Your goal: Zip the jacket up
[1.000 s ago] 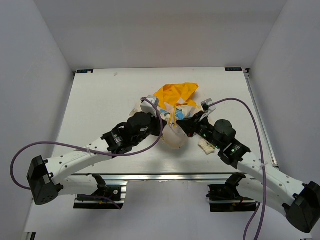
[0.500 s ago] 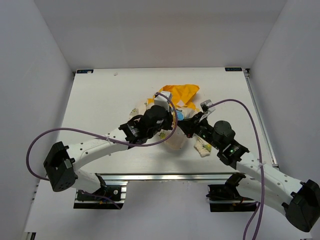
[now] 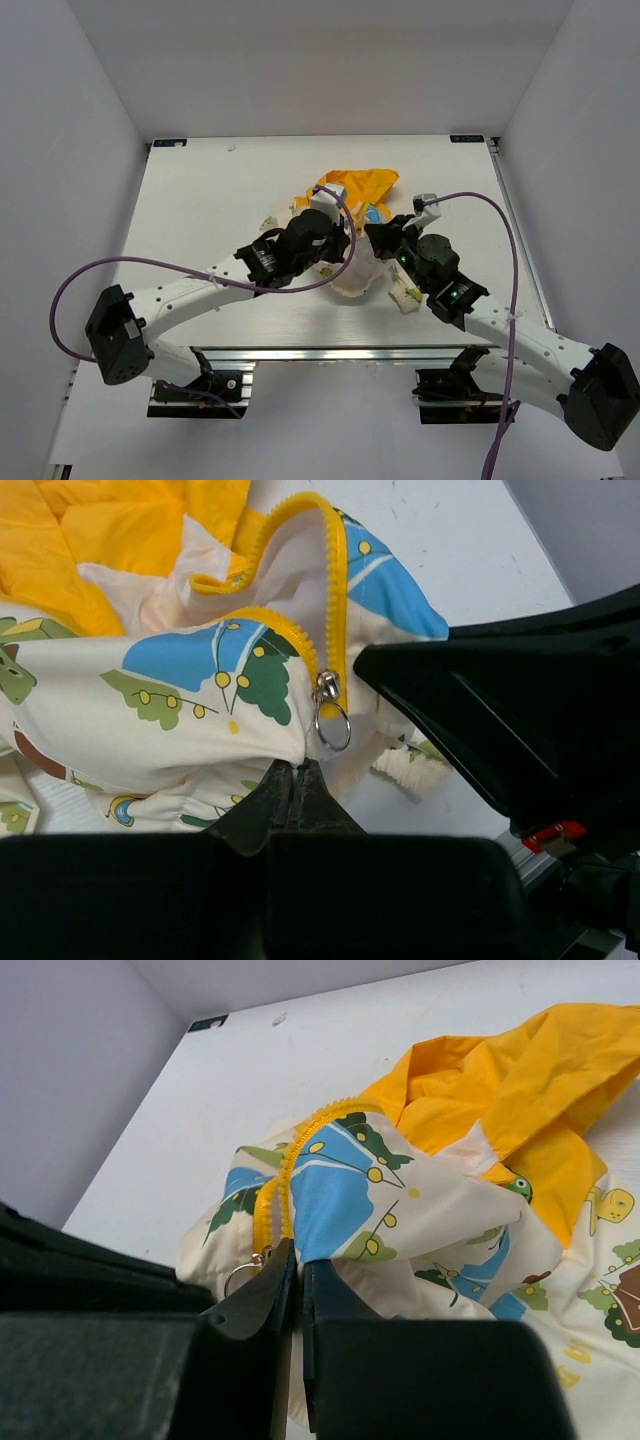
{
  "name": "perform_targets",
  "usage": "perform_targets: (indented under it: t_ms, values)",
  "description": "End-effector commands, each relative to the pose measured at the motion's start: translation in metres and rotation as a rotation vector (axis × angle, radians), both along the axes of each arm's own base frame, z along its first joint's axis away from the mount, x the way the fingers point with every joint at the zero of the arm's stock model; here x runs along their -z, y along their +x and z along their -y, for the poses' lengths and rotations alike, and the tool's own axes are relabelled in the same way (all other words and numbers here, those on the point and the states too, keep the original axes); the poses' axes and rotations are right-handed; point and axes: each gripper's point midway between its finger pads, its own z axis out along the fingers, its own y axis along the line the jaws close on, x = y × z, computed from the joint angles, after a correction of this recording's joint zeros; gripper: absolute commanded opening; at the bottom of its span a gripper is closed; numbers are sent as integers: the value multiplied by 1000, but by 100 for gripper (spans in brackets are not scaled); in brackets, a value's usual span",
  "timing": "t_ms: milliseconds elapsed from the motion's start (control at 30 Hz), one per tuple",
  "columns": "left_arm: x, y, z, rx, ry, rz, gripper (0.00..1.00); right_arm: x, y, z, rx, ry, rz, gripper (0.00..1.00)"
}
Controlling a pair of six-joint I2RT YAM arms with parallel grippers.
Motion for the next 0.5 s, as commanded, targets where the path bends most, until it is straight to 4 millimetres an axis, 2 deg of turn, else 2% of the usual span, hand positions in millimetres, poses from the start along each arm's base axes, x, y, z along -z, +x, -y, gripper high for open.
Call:
perform_targets:
  t_ms: [0,267,400,467]
  values:
    - [-29,-9,6,57,-87,26,0,-44,13,6,89,129,81,0]
    - [-39,-19,7,116,-127,39,0,-39,11,1,53,157,85,0]
    - [-40,-26,14,174,-131,43,0,-44,9,-7,14,177,103,0]
    - [-34,-29,18,206,-126,31,0,-59,8,-12,-6,246,132,0]
